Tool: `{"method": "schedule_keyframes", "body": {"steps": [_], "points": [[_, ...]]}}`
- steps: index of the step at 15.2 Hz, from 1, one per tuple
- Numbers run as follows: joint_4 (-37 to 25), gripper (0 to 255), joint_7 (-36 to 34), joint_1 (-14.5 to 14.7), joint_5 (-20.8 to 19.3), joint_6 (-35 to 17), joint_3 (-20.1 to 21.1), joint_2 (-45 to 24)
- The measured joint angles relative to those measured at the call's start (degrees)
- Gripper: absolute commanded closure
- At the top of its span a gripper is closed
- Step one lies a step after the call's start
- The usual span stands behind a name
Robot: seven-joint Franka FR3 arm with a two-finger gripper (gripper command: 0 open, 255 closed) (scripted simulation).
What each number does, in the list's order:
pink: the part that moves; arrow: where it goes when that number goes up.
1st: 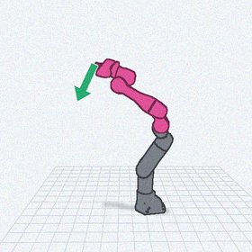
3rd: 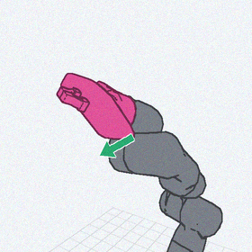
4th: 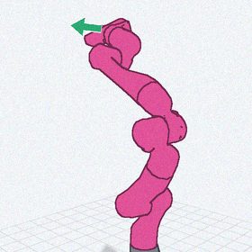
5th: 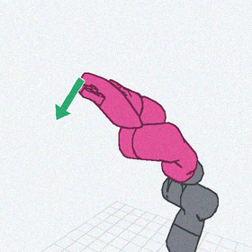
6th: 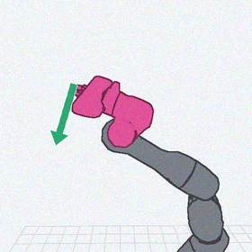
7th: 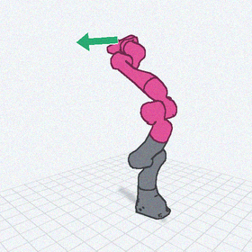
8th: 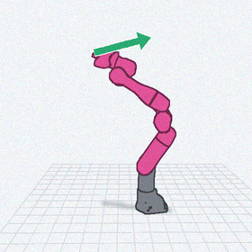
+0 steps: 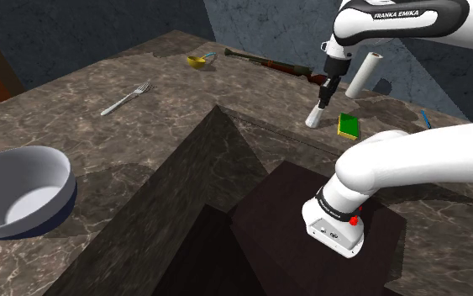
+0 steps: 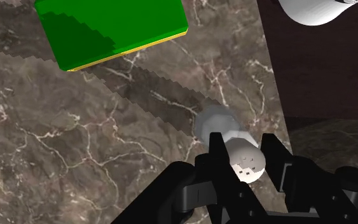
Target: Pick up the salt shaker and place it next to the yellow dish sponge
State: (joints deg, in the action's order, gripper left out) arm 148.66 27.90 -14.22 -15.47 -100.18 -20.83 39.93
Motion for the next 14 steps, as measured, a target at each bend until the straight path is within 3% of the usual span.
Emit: {"method": "schedule_keyframes", "body": {"steps": [3,4,10,14], "points": [[0.04,255,0.0,-0.01,-0.01,-0.04,-0.01,0.01],[0.04,0,0.0,-0.01,-0.01,-0.04,-0.01,0.01],[0.04,0,0.0,-0.01,-0.01,-0.05,-0.01,0.01],[-5.57,0,0.39,0.53,1.07,5.12,0.98,-0.33]]}}
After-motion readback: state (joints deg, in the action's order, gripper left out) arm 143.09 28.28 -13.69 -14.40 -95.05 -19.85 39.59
